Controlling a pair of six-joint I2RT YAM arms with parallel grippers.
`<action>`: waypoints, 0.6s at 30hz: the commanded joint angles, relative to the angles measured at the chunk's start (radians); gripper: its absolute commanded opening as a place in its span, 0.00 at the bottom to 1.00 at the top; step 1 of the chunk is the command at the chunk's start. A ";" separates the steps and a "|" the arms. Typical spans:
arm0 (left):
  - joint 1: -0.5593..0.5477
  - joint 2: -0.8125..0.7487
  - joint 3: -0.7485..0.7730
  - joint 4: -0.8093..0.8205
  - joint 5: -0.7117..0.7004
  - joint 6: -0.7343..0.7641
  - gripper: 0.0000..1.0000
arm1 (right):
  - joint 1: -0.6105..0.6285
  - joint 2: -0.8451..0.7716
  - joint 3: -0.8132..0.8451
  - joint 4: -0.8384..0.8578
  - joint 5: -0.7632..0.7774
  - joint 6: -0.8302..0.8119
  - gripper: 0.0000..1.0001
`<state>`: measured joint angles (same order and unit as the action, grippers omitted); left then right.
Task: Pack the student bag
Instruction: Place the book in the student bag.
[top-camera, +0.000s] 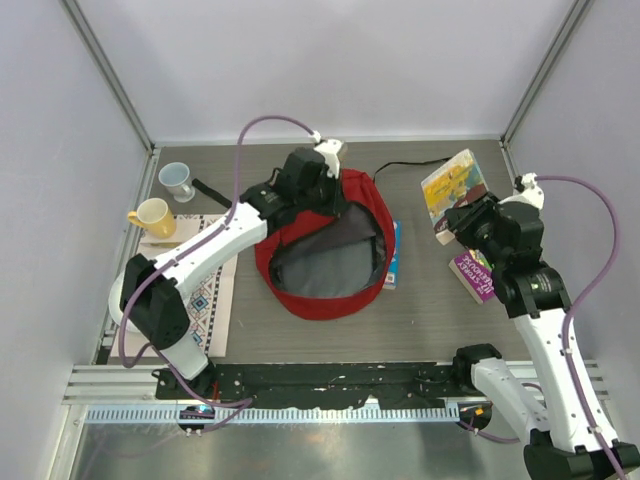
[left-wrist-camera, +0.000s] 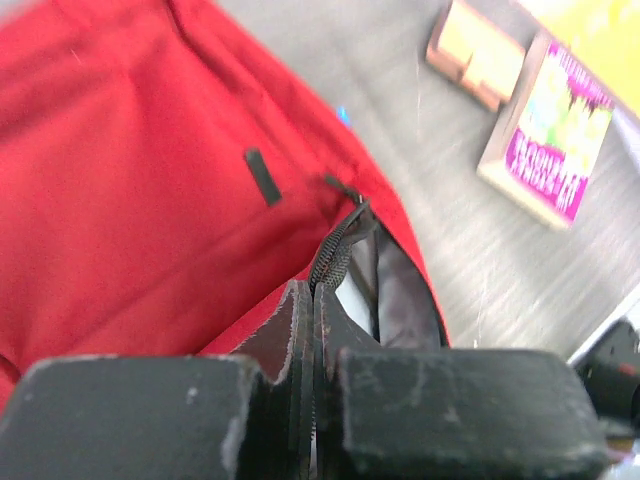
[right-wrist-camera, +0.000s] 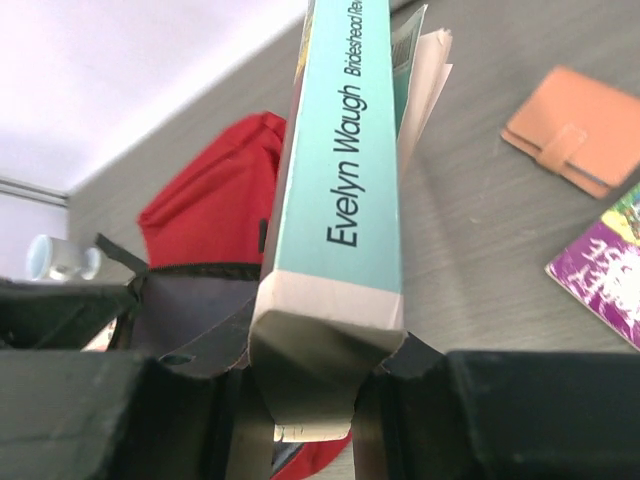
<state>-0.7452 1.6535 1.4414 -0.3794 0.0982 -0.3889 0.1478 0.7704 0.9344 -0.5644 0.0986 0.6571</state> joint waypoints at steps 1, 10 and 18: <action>0.003 -0.051 0.148 -0.021 -0.089 0.018 0.00 | -0.004 -0.054 0.138 0.110 -0.085 -0.045 0.01; 0.000 -0.075 0.177 0.020 -0.270 -0.044 0.00 | -0.004 -0.026 0.307 -0.058 -0.606 -0.019 0.01; 0.001 -0.035 0.249 -0.053 -0.256 0.018 0.00 | -0.004 -0.140 0.255 -0.175 -0.804 0.096 0.01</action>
<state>-0.7448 1.6241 1.6276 -0.4515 -0.1383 -0.4053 0.1440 0.7300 1.1919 -0.7761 -0.5457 0.6697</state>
